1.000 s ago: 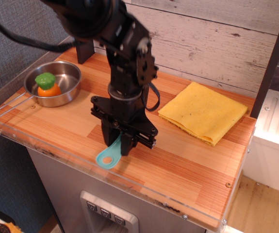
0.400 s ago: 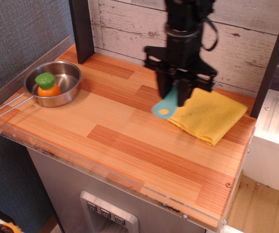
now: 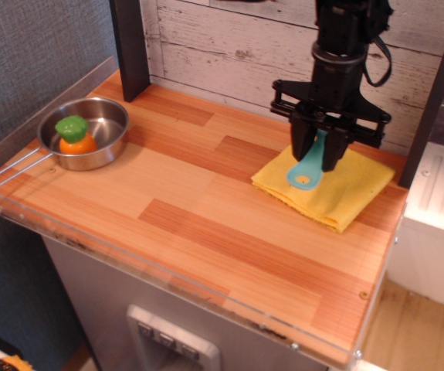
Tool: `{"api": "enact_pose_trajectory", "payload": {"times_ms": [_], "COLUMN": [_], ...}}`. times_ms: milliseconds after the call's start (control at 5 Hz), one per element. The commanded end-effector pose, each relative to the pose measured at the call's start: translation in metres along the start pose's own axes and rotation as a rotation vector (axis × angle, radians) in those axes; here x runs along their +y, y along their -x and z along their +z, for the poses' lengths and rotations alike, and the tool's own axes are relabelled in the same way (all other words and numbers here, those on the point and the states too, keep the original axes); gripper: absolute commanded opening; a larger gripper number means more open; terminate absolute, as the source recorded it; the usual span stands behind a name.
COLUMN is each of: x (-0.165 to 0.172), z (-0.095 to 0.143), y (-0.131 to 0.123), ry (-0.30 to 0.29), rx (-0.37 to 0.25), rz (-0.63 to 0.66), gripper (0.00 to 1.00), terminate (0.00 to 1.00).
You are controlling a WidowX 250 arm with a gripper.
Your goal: Put the brush on the yellow cloth.
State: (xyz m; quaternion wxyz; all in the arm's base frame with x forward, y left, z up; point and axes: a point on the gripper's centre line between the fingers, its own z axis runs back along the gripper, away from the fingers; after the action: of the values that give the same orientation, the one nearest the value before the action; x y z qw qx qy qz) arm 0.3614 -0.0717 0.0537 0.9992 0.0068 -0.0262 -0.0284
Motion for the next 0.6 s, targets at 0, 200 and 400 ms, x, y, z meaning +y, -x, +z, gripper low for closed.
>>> {"api": "enact_pose_trajectory", "payload": {"times_ms": [0, 200, 400], "x": [0.007, 0.016, 0.031], "z": [0.005, 0.006, 0.020], "y": [-0.012, -0.006, 0.004], "ry": [-0.037, -0.027, -0.015], "rx": [-0.046, -0.051, -0.067], "rz": [0.028, 0.025, 0.016], "gripper": [1.00, 1.00, 1.00], "terminate": [0.00, 0.00, 0.00]}}
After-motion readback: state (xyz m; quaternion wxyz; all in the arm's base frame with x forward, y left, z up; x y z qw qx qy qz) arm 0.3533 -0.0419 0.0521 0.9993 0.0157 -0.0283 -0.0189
